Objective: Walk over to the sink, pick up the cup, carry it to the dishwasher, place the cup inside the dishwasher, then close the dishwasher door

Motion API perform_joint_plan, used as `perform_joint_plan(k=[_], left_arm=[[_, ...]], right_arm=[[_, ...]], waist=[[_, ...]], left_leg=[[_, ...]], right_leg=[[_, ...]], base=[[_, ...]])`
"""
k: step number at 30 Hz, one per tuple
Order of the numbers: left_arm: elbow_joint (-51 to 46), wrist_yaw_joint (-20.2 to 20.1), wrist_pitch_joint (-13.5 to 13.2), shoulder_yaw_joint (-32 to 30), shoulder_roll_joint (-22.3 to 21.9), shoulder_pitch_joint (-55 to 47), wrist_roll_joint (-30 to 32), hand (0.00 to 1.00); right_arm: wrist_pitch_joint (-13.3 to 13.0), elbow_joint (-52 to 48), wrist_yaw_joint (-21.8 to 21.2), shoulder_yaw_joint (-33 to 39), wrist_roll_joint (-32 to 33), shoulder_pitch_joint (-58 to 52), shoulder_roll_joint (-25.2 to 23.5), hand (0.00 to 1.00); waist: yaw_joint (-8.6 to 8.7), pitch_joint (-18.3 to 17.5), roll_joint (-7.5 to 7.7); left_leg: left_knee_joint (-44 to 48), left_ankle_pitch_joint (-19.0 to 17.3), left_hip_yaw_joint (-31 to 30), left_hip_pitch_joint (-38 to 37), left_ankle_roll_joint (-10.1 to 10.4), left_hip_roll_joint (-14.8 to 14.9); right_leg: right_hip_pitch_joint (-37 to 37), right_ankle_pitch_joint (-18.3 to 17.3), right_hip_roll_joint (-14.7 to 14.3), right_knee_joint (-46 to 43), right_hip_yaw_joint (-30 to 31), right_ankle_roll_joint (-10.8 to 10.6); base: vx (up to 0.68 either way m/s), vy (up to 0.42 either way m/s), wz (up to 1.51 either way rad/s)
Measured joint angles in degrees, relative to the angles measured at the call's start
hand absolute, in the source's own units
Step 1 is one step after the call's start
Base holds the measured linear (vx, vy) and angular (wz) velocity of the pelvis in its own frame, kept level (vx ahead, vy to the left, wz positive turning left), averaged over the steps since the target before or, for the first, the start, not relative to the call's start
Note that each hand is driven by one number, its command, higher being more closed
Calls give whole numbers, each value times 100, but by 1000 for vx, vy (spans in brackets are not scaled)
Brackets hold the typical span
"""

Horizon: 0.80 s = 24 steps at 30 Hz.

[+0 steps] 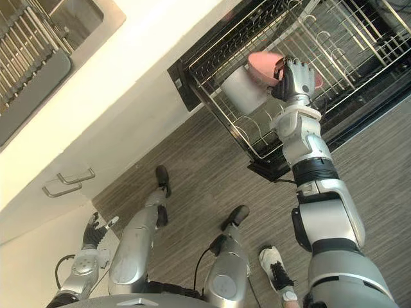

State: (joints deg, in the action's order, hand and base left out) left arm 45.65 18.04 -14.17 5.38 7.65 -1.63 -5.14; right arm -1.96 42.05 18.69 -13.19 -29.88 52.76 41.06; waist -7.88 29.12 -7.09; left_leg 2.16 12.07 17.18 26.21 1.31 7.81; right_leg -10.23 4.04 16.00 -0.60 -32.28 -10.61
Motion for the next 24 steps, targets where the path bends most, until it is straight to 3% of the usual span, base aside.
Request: perform_joint_plan(k=[6, 9, 14, 16, 19, 21, 22, 24], left_arm=[[-17, -40, 26, 137, 6, 0, -44, 0], [-34, -113, 38, 137, 6, -4, -36, 0], [-212, -128, 59, 116, 7, -30, -3, 0], [-200, -137, 77, 55, 7, -123, 94, 0], [-137, -175, 163, -90, 20, -302, 206, 0], [-55, -171, 172, -90, 27, -451, 280, 0], [34, -169, 160, -91, 24, -474, 306, 0], [233, -112, 166, -88, 26, -498, 304, 0]], right_arm=[[8, 10, -73, 1, 27, -5, 13, 0], [55, -117, 86, 63, 134, -98, 9, 0], [-90, -1088, 425, 895, 492, -778, -32, 0], [-84, -1183, 635, 1236, 687, -1087, -85, 0], [-31, -973, 1052, 2023, 1350, -1562, -162, 0], [69, -446, 1283, 2680, 2137, -1686, -167, 0], [77, -240, 1274, 2998, 2683, -1729, -163, 100], [124, 381, 1152, 3688, 4371, -1928, -157, 100]], waist=[[22, -2, -4], [60, -3, -4], [184, -39, 20], [226, -247, 78], [370, -512, 203], [470, -740, 278], [504, -759, 293], [582, -830, 282]], left_leg=[[-263, 122, 2, -271, 26, -22], [-530, 252, -1, -562, 58, -57], [-657, 307, -30, -969, 70, -99], [-662, 307, -33, -1011, 70, -100], [-667, 303, -43, -1216, 75, -102], [-667, 303, -49, -1282, 79, -103], [-668, 306, -51, -1353, 82, -102], [-671, 318, -62, -1426, 100, -98]], right_leg=[[113, -1, 1, -7, 20, 0], [260, -8, 1, -25, 17, 0], [625, -92, 34, -97, 5, -69], [656, -106, 41, -127, 6, -88], [849, -125, 58, -188, -1, -93], [905, -172, 66, -231, 2, -85], [942, -183, 67, -244, 1, -80], [1008, -246, 72, -264, 4, -49]], base=[[-14, 41, -5], [-25, 41, -4], [-29, 34, 4], [0, 0, 0], [0, 0, 0], [-52, 9, -1], [-116, 16, -2], [-149, 23, -3]])
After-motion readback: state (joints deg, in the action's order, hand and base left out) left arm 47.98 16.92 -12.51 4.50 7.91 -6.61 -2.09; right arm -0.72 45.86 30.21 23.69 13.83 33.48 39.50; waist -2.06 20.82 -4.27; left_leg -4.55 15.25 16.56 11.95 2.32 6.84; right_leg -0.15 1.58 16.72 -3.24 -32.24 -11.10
